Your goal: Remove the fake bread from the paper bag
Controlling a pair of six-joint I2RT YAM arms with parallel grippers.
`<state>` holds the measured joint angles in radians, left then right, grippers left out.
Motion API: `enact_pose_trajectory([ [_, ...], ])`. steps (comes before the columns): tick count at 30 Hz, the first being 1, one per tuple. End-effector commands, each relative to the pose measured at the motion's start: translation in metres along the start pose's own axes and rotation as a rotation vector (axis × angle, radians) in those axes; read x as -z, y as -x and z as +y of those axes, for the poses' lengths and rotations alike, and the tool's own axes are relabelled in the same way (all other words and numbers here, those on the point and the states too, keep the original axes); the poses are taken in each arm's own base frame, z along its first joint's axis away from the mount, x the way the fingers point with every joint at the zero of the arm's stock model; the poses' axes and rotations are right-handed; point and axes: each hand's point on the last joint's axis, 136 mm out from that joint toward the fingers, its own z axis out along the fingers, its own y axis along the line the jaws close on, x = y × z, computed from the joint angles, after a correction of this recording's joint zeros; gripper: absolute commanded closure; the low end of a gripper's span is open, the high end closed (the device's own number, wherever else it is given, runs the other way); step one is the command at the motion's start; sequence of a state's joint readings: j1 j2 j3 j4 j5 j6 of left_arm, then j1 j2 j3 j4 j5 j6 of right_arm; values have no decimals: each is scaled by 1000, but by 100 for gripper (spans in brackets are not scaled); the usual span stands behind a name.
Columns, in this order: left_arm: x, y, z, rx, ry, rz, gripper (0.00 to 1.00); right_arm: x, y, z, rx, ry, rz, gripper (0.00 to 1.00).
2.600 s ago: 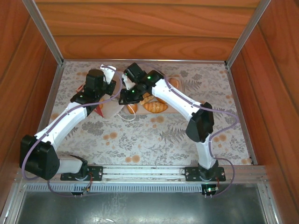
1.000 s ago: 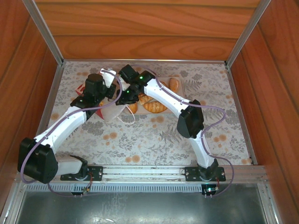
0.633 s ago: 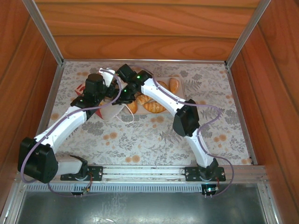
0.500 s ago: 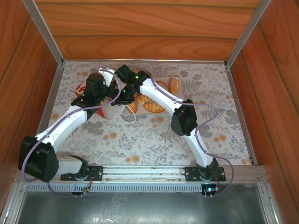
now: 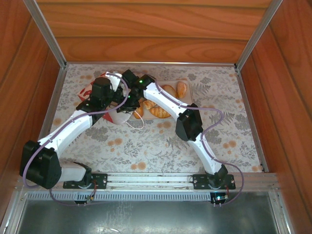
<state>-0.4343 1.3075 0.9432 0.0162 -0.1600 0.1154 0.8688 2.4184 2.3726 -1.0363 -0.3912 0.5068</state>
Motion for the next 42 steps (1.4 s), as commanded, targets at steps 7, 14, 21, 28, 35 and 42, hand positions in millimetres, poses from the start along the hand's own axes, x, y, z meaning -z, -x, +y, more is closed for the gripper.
enact_pose_trajectory([
  [7,12,20,5,16,35,-75,100,11,10,5,14,-5,-57,96],
  [14,7,6,18,21,116,-34,100,41,12,11,64,-27,-134,100],
  [21,2,0,21,12,138,-12,100,66,9,15,105,-53,-190,100],
  [28,4,-1,25,10,154,-12,100,80,5,13,117,-81,-203,100],
  [35,4,0,24,12,148,-15,100,82,-4,9,94,-94,-181,99],
  [42,3,1,21,14,133,-17,100,77,-3,11,73,-76,-173,72],
])
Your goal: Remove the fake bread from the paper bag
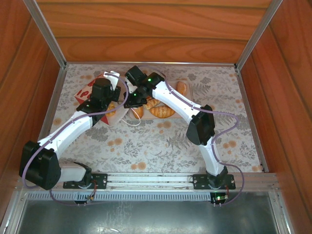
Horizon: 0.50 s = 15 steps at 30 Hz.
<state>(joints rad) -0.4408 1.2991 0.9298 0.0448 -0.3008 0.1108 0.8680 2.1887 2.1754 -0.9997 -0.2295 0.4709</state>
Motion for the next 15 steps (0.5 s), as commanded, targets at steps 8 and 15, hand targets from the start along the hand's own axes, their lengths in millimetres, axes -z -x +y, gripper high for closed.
enact_pose_trajectory([
  [8,1,1,-1,10,-7,-11,100,20,9,18,5,71,-39,57],
  [15,1,4,-1,12,-12,-18,100,11,5,20,13,93,4,54],
])
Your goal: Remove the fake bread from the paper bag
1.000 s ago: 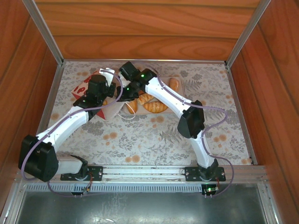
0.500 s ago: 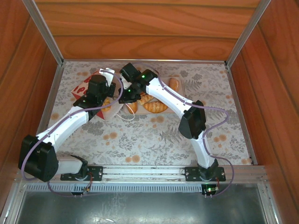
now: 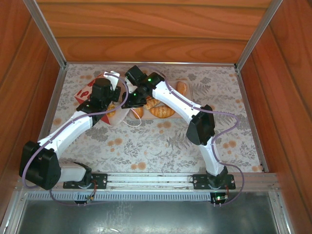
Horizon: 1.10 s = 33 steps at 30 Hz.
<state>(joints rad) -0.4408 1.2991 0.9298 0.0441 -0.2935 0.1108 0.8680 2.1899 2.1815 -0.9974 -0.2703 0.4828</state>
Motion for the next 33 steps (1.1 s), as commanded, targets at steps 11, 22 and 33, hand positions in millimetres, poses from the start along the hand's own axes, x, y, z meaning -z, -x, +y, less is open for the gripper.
enact_pose_trajectory([
  [11,0,9,-1,9,-12,-25,100,7,-11,7,-1,31,65,58],
  [22,0,12,-1,2,-13,-29,100,11,-30,-4,-49,16,134,58],
  [33,3,14,-1,7,-18,-38,100,-10,-17,16,-79,222,146,63],
])
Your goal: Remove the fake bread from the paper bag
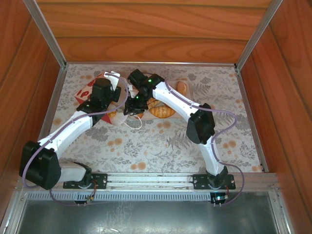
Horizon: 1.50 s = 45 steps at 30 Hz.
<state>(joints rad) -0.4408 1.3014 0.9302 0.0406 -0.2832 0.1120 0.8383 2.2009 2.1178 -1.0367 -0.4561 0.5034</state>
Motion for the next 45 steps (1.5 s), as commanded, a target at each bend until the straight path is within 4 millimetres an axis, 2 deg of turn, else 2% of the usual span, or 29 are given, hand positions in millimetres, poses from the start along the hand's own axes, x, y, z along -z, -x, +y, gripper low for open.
enact_pose_trajectory([
  [1,4,15,1,9,-7,-43,100,0,12,21,28,114,-14,63],
  [6,6,18,2,15,-8,-52,100,-6,19,20,20,116,-12,64],
  [14,10,21,3,20,-8,-62,100,-21,20,9,-12,94,19,61],
  [18,9,19,2,22,-7,-58,100,-23,23,7,-9,87,19,71],
  [20,9,17,3,21,-3,-54,100,-22,23,7,-3,79,13,85],
  [27,6,11,9,15,36,-35,100,4,27,12,54,32,-64,100],
  [34,7,3,13,-1,65,-19,100,40,25,27,110,36,-166,100],
  [45,10,0,28,17,108,-17,100,61,11,22,133,-19,-193,100],
])
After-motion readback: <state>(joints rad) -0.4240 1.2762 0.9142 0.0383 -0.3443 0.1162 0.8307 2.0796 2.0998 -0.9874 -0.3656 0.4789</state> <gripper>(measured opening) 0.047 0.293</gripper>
